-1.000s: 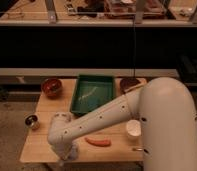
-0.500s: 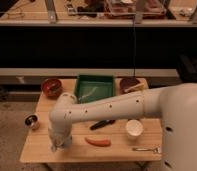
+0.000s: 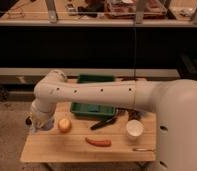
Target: Place towel in metal cup
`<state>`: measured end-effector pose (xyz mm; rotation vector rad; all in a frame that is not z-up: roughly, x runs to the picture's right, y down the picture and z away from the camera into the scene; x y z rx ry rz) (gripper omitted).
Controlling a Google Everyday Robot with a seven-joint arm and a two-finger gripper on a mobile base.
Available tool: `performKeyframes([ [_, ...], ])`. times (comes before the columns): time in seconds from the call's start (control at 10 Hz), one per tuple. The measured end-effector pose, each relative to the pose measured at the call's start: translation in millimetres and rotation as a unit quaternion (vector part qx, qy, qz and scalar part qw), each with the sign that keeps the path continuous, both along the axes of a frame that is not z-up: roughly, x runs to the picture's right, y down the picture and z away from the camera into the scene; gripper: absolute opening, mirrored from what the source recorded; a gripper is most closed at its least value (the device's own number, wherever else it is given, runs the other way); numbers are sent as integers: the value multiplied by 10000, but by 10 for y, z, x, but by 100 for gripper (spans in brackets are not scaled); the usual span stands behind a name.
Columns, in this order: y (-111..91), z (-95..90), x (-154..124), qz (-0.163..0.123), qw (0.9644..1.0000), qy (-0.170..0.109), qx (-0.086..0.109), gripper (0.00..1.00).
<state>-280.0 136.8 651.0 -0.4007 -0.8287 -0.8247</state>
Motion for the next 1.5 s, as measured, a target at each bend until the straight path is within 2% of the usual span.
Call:
performKeyframes([
  [0.5,18,8,7,27,10000,-7,-2,0],
  [0.8,-104,242,-127,116,9997,-85,185,0],
  [0.9,-209,420,-253,126,9995,-143,255,0],
  [1.0,-255,516,-381,110,9993,-194,286,0],
  [1.3,-333,710,-518,93,9991,-329,247,0],
  [1.5,-306,776,-658,3,9989,-443,170,0],
])
